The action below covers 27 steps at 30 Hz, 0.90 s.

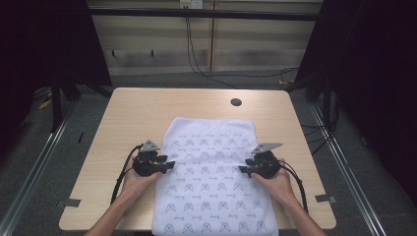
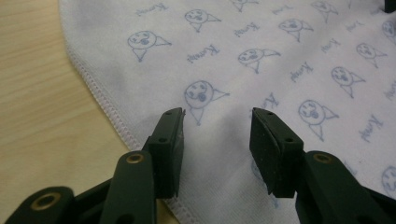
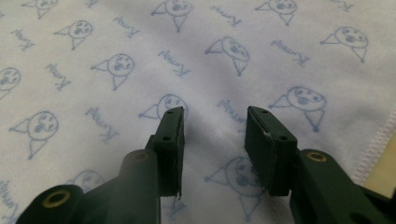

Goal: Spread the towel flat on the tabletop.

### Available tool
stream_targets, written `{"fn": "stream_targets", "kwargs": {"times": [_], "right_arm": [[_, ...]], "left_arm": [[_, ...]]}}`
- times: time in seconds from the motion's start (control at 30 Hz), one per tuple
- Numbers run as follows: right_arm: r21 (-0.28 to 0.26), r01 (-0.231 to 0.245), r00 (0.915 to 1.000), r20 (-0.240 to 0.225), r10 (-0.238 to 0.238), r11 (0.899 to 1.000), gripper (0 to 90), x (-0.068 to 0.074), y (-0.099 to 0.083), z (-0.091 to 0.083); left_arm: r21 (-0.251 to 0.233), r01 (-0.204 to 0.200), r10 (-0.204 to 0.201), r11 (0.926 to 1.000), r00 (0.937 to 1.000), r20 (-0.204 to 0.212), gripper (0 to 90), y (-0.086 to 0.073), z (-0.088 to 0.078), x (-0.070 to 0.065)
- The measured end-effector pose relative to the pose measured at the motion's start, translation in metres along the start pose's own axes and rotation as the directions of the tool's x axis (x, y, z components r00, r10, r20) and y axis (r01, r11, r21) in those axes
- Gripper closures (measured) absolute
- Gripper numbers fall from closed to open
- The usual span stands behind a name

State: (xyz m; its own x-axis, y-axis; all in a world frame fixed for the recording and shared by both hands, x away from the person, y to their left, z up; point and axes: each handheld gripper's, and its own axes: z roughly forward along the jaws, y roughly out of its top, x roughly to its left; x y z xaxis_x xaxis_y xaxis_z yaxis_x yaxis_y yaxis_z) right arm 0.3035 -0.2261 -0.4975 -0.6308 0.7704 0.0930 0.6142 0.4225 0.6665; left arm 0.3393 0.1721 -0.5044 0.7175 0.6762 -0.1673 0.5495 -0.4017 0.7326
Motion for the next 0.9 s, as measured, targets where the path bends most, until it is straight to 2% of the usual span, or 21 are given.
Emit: {"fn": "stream_targets", "kwargs": {"times": [0.1,0.2,0.23,0.3,0.43,0.5,0.53,0.57,0.63,0.67,0.8,0.9], "right_arm": [[-0.003,0.007,0.9999,-0.012,-0.007,1.000,57.8,0.008,-0.010,-0.008],[-0.003,0.003,0.9994,-0.034,-0.003,1.000,57.8,0.013,-0.018,-0.015],[-0.006,-0.011,0.9988,-0.048,0.010,1.000,57.9,0.014,-0.021,-0.017],[-0.001,-0.019,0.9977,-0.065,0.019,1.000,58.2,0.017,-0.024,-0.021],[0.006,-0.004,0.9950,-0.100,0.005,1.000,58.3,0.029,-0.031,-0.027],[0.017,0.023,0.9957,-0.090,-0.021,1.000,58.4,0.034,-0.034,-0.030],[0.015,0.019,0.9949,-0.100,-0.017,1.000,58.4,0.036,-0.036,-0.032],[0.022,0.025,0.9949,-0.098,-0.023,0.999,58.5,0.038,-0.037,-0.034],[0.026,0.015,0.9930,-0.118,-0.012,1.000,58.5,0.041,-0.041,-0.037],[0.029,0.028,0.9926,-0.119,-0.025,0.999,58.5,0.042,-0.042,-0.038],[0.046,0.047,0.9865,-0.159,-0.039,0.998,58.4,0.052,-0.049,-0.045],[0.081,0.090,0.9787,-0.192,-0.073,0.993,57.7,0.060,-0.050,-0.050]], "left_arm": [[0.028,-0.046,0.045,0.9986,0.9988,0.021,55.2,-0.006,-0.007,-0.010],[0.029,-0.078,0.078,0.9965,0.9968,0.017,55.5,-0.016,-0.015,-0.023],[0.028,-0.072,0.072,0.9970,0.9974,-0.004,56.4,-0.019,-0.018,-0.027],[0.009,-0.026,0.026,0.9996,0.9997,0.001,56.9,-0.024,-0.021,-0.033],[0.027,-0.064,0.064,0.9975,0.9974,0.035,57.0,-0.029,-0.027,-0.037],[0.037,-0.060,0.057,0.9975,0.9965,0.061,58.6,-0.030,-0.030,-0.037],[0.039,-0.054,0.051,0.9978,0.9958,0.076,59.8,-0.031,-0.031,-0.038],[0.042,-0.065,0.062,0.9970,0.9947,0.082,61.9,-0.033,-0.033,-0.039],[0.045,-0.054,0.049,0.9975,0.9931,0.107,66.1,-0.037,-0.037,-0.040],[0.054,-0.055,0.049,0.9970,0.9919,0.118,68.0,-0.039,-0.040,-0.042],[0.069,-0.049,0.038,0.9964,0.9862,0.161,73.8,-0.047,-0.048,-0.047],[0.073,-0.061,0.047,0.9955,0.9844,0.169,72.3,-0.048,-0.050,-0.049]]}}
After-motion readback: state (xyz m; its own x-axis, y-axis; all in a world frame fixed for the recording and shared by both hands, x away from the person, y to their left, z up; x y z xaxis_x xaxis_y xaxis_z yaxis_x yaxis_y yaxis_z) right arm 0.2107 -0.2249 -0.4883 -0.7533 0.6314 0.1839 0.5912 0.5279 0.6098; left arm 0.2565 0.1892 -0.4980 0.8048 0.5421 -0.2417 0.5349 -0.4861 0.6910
